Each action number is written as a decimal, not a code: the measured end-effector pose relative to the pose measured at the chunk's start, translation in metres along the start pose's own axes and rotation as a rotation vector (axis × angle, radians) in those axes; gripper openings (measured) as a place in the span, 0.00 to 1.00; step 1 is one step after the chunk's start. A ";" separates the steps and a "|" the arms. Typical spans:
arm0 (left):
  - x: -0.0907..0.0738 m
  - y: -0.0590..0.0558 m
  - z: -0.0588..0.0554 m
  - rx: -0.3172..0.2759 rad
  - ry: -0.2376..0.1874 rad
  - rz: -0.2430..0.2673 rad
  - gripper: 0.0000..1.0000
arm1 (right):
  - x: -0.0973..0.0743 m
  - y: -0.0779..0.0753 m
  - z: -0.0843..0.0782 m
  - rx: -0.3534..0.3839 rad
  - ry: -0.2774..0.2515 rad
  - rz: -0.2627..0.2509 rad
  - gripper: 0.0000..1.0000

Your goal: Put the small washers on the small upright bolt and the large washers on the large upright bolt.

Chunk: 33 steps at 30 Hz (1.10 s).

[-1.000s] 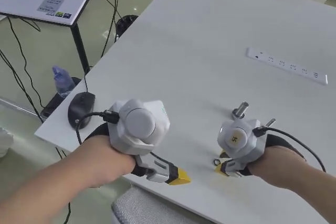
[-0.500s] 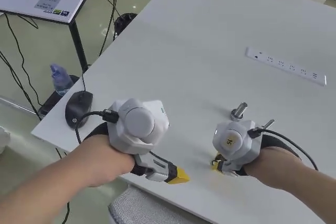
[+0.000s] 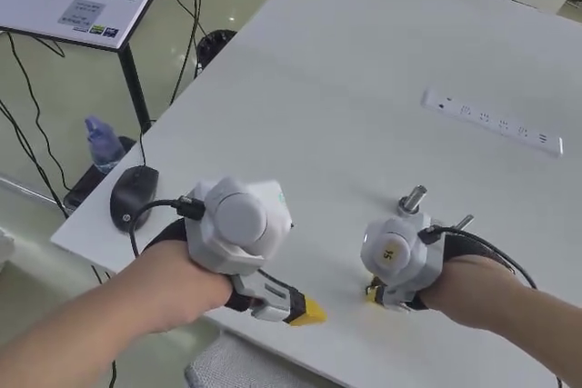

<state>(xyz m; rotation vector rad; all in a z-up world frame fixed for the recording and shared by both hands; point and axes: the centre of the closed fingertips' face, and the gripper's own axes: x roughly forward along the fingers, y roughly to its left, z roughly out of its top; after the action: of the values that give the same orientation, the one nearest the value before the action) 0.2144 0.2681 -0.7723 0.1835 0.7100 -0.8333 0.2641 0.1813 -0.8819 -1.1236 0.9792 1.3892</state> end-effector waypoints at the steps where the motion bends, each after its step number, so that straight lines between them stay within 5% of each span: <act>1: 0.000 0.000 0.000 -0.001 0.000 0.001 0.74 | 0.000 0.000 0.000 0.011 -0.007 -0.002 0.12; 15: 0.000 0.000 0.005 0.005 0.008 0.003 0.74 | -0.021 -0.014 -0.021 0.176 -0.041 -0.023 0.12; 33: 0.010 0.002 0.017 0.009 -0.021 0.013 0.87 | -0.053 -0.028 -0.093 0.366 -0.022 -0.050 0.12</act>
<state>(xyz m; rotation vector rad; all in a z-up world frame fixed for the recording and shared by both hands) 0.2290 0.2562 -0.7667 0.1872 0.6845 -0.8249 0.3030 0.0822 -0.8504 -0.8508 1.1281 1.1225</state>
